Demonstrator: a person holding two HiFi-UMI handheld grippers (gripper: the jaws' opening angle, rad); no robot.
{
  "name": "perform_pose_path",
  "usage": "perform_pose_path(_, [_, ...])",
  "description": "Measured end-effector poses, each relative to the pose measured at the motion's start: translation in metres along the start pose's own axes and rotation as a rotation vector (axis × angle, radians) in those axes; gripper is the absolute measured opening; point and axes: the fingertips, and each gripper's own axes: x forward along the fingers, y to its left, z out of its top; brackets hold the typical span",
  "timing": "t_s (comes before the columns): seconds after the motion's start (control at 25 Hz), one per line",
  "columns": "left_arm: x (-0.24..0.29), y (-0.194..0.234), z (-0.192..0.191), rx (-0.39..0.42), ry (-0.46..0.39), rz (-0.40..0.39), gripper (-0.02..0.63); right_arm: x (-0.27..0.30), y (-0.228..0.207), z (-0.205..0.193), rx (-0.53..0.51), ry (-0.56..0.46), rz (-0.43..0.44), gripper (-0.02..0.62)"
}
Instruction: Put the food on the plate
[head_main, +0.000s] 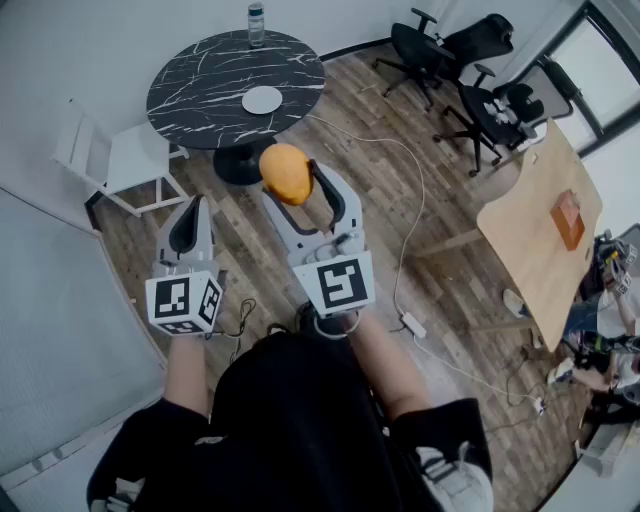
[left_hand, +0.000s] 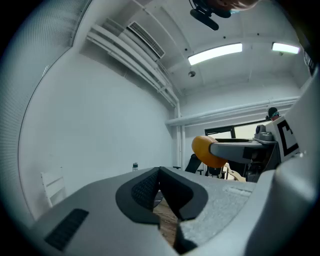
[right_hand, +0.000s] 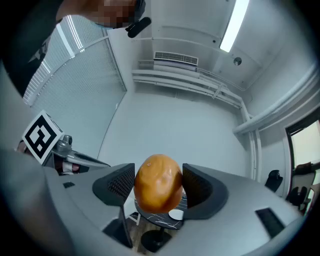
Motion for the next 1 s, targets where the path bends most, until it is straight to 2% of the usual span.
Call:
perform_pose_path(0.28, [-0.009, 0.0, -0.023, -0.016, 0.051, -0.001, 0.0, -0.006, 0.0, -0.017, 0.06, 0.026, -0.007, 0.291])
perform_pose_path(0.6, [-0.001, 0.024, -0.045, -0.031, 0.096, 0.062, 0.0, 0.019, 0.001, -0.046, 0.082, 0.047, 0.04, 0.291])
perform_pose_path(1.0, [0.08, 0.041, -0.056, -0.035, 0.141, 0.021, 0.0, 0.082, -0.033, -0.084, 0.084, 0.083, 0.067, 0.29])
